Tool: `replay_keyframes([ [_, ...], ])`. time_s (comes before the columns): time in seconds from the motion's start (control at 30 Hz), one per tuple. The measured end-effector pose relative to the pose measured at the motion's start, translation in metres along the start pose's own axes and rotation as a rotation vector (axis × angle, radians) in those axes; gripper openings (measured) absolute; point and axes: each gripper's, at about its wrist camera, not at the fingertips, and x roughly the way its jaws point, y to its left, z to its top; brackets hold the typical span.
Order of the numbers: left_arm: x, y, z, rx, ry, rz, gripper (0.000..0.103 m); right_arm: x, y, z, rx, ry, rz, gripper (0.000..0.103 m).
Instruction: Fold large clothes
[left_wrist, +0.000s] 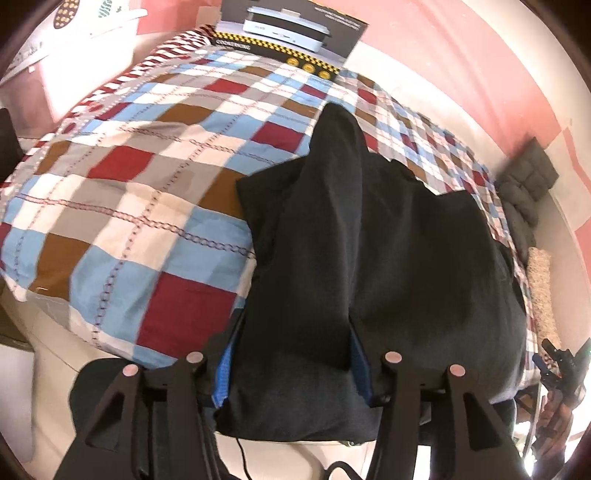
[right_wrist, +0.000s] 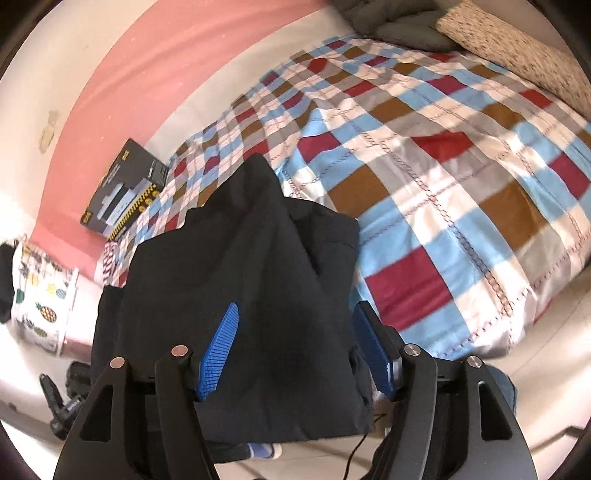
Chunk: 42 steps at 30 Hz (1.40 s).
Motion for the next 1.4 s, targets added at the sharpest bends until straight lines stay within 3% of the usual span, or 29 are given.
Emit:
replay_keyframes([
  [0.1,-0.01,0.001,0.009,0.001,-0.046,0.026,0.054,0.016,0.007,0.007,-0.024,0.017,0.008,0.065],
  [0.17,-0.012,0.001,0.021,0.004,-0.071,0.018,0.061,0.025,0.012,0.013,-0.046,0.018,0.007,0.065],
  [0.27,-0.003,-0.006,0.05,0.032,-0.077,-0.008,0.062,0.04,0.02,0.03,-0.077,0.024,0.013,0.065],
  [0.43,0.047,-0.027,0.106,0.092,-0.019,-0.032,0.063,0.071,0.032,0.068,-0.14,0.036,0.009,0.065],
  [0.63,0.101,-0.047,0.15,0.121,0.02,0.006,0.062,0.113,0.045,0.111,-0.161,0.094,0.027,0.065],
  [0.7,0.11,-0.051,0.153,0.136,0.025,0.013,0.062,0.132,0.046,0.118,-0.146,0.146,0.036,0.065],
  [0.73,0.114,-0.052,0.153,0.143,0.02,0.023,0.052,0.142,0.045,0.12,-0.13,0.189,0.048,0.062],
  [0.77,0.115,-0.052,0.153,0.144,0.014,0.032,0.039,0.148,0.045,0.12,-0.114,0.211,0.05,0.053],
  [0.8,0.114,-0.051,0.153,0.138,0.008,0.035,0.035,0.151,0.046,0.12,-0.115,0.211,0.02,0.024],
  [0.83,0.109,-0.049,0.155,0.119,-0.023,0.037,0.026,0.149,0.048,0.122,-0.12,0.203,0.015,0.02],
  [0.93,0.079,-0.046,0.166,0.071,-0.166,-0.017,0.024,0.124,0.051,0.133,-0.1,0.092,0.059,0.017],
  [1.0,0.075,-0.057,0.171,0.12,-0.233,-0.014,0.024,0.117,0.058,0.137,-0.107,0.033,0.027,0.017],
  [1.13,0.13,-0.061,0.171,0.163,-0.175,0.074,0.025,0.161,0.055,0.127,-0.133,0.05,-0.12,0.017],
  [1.2,0.154,-0.05,0.165,0.121,-0.147,0.077,0.026,0.182,0.046,0.117,-0.107,0.071,-0.123,0.018],
  [1.4,0.171,-0.039,0.159,0.084,-0.166,0.077,0.031,0.199,0.042,0.117,-0.155,0.066,-0.163,0.02],
])
